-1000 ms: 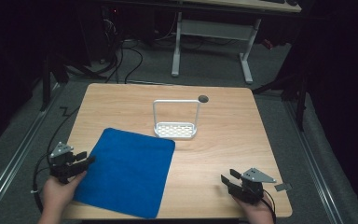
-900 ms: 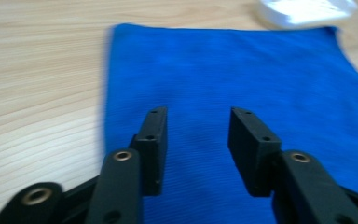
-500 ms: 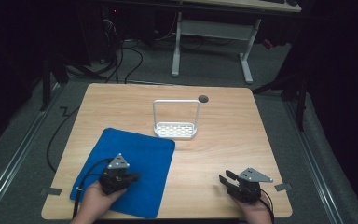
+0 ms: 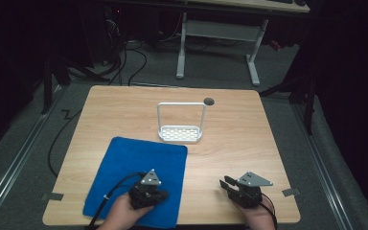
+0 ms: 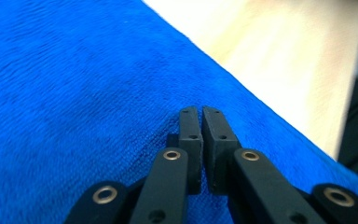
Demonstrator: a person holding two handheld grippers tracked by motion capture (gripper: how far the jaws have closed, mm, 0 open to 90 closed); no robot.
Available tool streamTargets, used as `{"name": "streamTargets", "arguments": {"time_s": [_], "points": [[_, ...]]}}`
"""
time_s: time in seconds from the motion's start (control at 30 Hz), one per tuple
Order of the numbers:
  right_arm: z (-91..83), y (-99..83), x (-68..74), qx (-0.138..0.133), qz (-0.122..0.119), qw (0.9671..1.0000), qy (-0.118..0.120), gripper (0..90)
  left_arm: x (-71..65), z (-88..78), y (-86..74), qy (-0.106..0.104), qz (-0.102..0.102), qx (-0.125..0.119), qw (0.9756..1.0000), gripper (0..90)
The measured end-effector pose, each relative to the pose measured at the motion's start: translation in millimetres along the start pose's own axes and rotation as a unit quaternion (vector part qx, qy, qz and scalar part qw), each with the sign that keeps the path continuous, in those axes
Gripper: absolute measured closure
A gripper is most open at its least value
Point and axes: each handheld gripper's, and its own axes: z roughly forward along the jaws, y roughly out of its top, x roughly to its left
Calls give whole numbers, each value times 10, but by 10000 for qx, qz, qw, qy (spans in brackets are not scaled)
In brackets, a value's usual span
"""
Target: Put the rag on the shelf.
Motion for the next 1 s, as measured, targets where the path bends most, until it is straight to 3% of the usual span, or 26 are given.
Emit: {"name": "streamTargets", "arguments": {"time_s": [0.1, 0.13, 0.2, 0.3, 0.4, 0.47, 0.57, 0.67, 0.77, 0.87, 1.0], "points": [[31, 10, 69, 57, -128, 9999, 97, 725, -82, 44, 61, -150, -1, -86, 9999, 807], [37, 9, 88, 71, -185, 9997, 123, 729, -73, 16, 66, -110, 4, -131, 9999, 797], [44, 9, 123, 82, -231, 9996, 172, 741, 0, -94, 52, 104, 14, -244, 9996, 778], [71, 24, 158, 88, -216, 9993, 279, 759, 230, -334, -49, 490, -245, -400, 9977, 769], [137, 64, 232, 136, -225, 9987, 439, 777, 474, -614, -224, 1157, -386, -304, 9921, 761], [199, 115, 301, 113, -277, 9978, 587, 792, 635, -792, -352, 1515, -610, -297, 9861, 762], [315, 209, 441, 142, -432, 9959, 783, 809, 868, -970, -529, 1707, -999, -188, 9801, 772], [482, 325, 584, 203, -636, 9932, 952, 822, 1001, -1032, -640, 1874, -1182, -34, 9751, 783], [730, 470, 733, 380, -828, 9901, 1071, 840, 1054, -1045, -695, 1783, -1332, -108, 9749, 789], [867, 525, 800, 602, -976, 9884, 995, 855, 1049, -1044, -696, 1778, -1293, -101, 9755, 789], [903, 507, 787, 685, -1006, 9877, 981, 873, 1040, -1039, -707, 1712, -1278, -149, 9768, 788]]}}
